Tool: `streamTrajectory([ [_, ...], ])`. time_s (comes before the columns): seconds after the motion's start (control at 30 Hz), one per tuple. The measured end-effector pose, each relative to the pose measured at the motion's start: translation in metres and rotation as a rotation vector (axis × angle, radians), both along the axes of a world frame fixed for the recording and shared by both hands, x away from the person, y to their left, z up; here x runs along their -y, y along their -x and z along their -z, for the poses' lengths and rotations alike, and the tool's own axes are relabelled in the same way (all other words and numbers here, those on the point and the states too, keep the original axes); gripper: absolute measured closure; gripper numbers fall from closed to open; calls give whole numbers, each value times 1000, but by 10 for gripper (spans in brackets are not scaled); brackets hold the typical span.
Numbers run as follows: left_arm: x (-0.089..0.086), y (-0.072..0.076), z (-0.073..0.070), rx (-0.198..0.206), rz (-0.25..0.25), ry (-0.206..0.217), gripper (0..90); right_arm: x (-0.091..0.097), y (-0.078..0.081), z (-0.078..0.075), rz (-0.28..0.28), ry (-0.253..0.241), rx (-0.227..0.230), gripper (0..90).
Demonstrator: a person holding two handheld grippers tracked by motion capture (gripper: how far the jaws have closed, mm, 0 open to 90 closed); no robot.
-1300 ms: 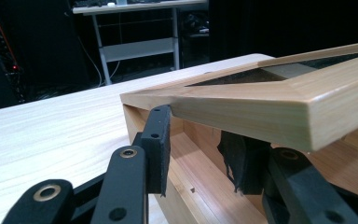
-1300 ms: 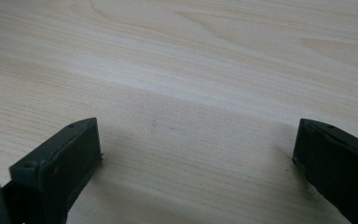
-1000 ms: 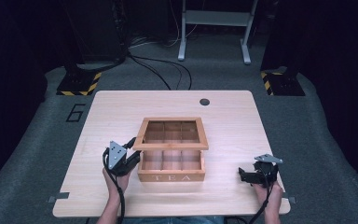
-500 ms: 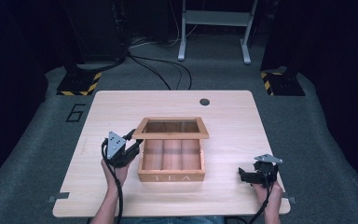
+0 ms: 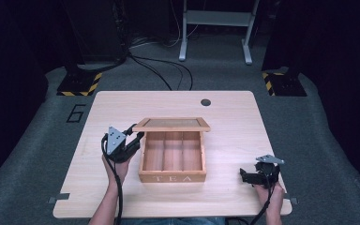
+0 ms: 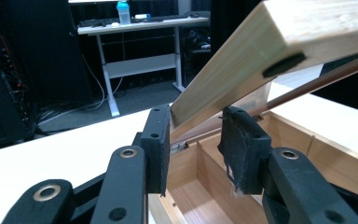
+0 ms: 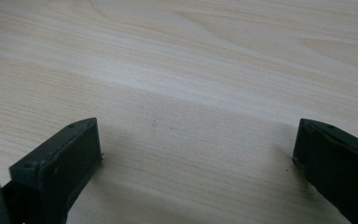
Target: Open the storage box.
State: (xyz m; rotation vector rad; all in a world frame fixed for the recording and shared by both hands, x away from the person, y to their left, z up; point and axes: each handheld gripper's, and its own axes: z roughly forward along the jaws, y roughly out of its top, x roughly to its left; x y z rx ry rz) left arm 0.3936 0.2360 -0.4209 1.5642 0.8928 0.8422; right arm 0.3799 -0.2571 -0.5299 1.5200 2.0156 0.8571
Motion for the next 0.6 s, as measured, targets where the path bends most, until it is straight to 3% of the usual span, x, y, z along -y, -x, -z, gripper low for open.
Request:
streamTrajectory([
  [0.23, 0, -7, -4, 13, 2, 12, 627, 0, 0, 0, 0, 0, 0, 4],
  [0.6, 0, -16, -12, 18, 1, -3, 625, 0, 0, 0, 0, 0, 0, 4],
])
